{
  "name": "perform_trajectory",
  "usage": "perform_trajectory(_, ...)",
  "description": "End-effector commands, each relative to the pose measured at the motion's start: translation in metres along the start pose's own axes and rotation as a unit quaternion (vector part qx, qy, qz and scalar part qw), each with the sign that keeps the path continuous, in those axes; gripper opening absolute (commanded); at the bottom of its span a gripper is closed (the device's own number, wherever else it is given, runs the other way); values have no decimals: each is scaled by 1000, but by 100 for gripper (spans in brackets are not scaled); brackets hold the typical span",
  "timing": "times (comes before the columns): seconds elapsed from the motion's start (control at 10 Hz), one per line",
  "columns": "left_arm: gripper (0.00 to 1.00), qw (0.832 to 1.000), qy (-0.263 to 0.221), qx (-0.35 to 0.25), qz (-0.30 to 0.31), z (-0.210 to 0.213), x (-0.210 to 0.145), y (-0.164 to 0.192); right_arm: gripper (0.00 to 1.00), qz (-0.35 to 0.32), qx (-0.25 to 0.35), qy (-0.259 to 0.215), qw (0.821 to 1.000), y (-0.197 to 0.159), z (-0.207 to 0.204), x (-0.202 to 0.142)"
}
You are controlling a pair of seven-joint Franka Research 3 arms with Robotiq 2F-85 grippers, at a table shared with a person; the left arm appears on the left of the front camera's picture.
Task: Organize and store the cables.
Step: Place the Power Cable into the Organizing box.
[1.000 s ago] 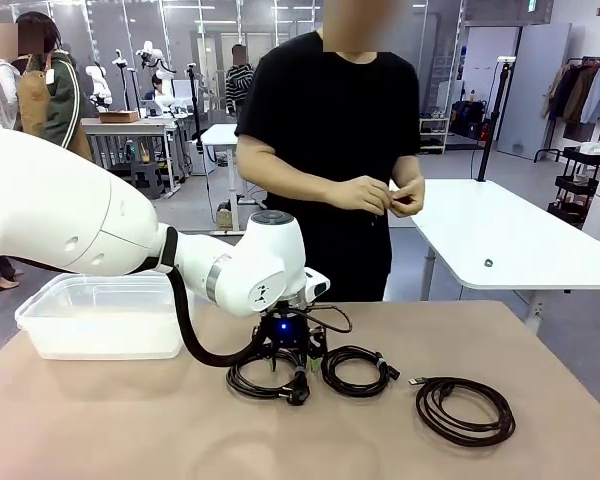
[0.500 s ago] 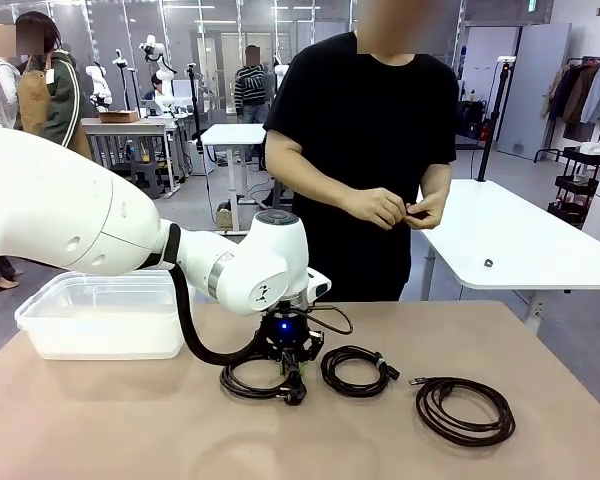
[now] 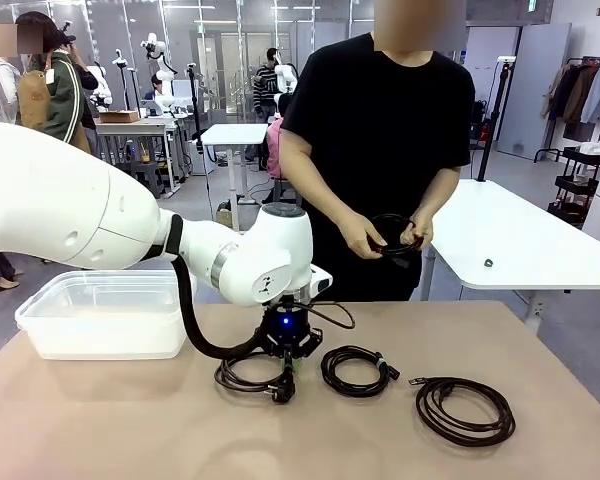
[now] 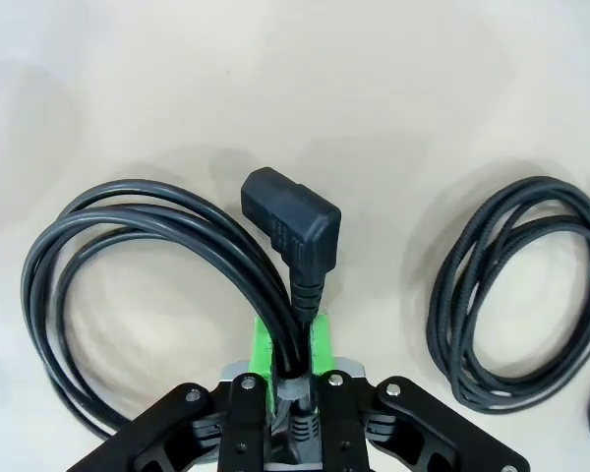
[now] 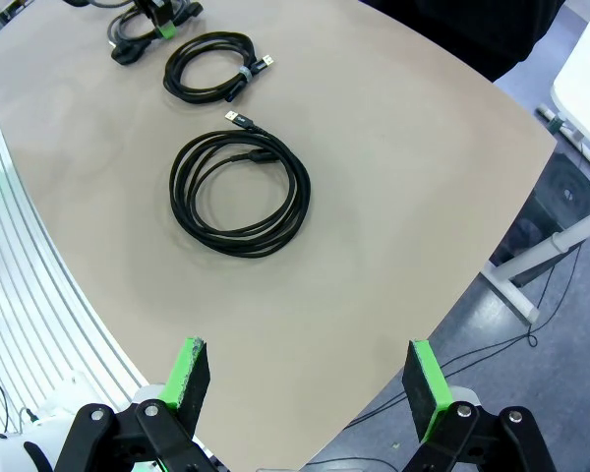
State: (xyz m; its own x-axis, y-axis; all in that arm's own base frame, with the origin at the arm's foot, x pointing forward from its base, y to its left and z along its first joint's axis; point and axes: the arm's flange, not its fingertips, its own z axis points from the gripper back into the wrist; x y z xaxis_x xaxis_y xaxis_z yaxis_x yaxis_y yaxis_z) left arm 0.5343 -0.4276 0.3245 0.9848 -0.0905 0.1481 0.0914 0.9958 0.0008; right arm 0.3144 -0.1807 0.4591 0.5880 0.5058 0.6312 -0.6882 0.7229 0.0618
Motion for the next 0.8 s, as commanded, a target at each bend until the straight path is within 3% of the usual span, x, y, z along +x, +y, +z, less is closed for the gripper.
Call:
perform_trajectory(0.0, 0, 1000, -7, -5, 10, 42, 0, 8, 100, -7, 1, -3, 1000, -1, 1, 2)
perform_trajectory(0.3, 0, 1000, -5, 1, -14, 101, 1, 37, 100, -7, 1, -3, 1000, -1, 1, 2)
perform_trajectory(0.7, 0, 999, -27, -4, 19, 172, 3, 91, 100, -7, 1, -3, 1000, -1, 1, 2)
